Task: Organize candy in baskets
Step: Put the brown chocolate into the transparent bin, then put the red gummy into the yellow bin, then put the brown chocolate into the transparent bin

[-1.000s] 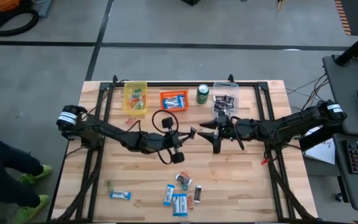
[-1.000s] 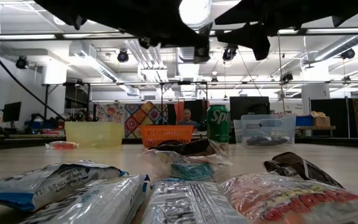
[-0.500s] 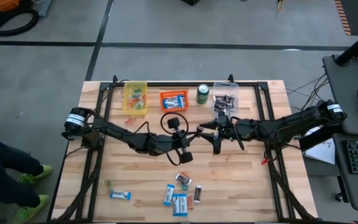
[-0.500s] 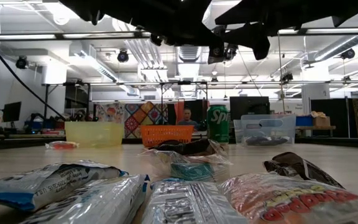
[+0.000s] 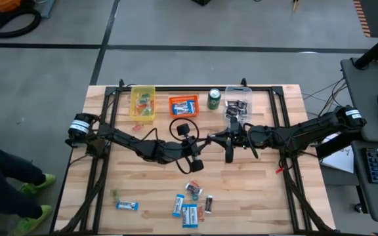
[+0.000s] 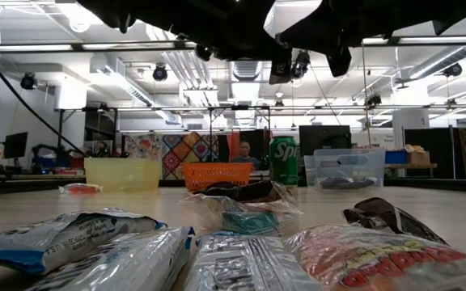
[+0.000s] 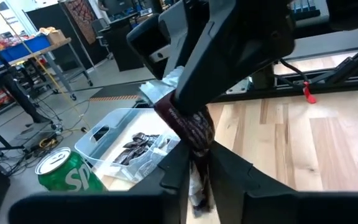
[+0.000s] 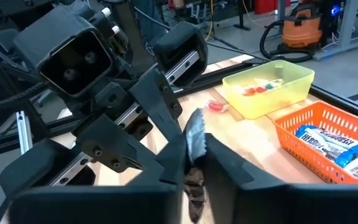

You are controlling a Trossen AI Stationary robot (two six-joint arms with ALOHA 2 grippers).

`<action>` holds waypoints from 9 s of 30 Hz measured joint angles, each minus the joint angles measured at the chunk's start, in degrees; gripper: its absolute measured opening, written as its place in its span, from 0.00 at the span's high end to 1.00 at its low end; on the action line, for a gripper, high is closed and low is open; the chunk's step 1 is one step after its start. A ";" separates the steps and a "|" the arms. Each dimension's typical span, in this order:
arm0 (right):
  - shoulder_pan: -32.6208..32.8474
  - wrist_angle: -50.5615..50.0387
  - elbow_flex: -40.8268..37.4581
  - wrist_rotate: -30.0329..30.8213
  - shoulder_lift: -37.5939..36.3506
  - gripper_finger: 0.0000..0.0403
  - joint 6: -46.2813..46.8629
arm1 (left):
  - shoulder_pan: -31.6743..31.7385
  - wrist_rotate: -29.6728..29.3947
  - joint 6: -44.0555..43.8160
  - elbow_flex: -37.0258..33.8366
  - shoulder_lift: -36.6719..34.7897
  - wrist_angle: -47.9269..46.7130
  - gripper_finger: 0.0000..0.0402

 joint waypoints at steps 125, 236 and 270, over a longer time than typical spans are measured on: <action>-16.15 -37.52 -0.48 28.45 -0.13 0.62 23.98 | 24.36 7.16 -43.63 -12.91 -2.09 -86.60 0.91; 16.79 -19.18 5.68 2.09 5.26 0.62 25.34 | -6.34 21.73 -25.05 -13.09 -34.36 -52.51 0.79; 24.09 -59.27 56.92 6.72 51.99 0.61 21.09 | -24.85 20.48 -28.52 -13.18 -34.40 -53.05 0.79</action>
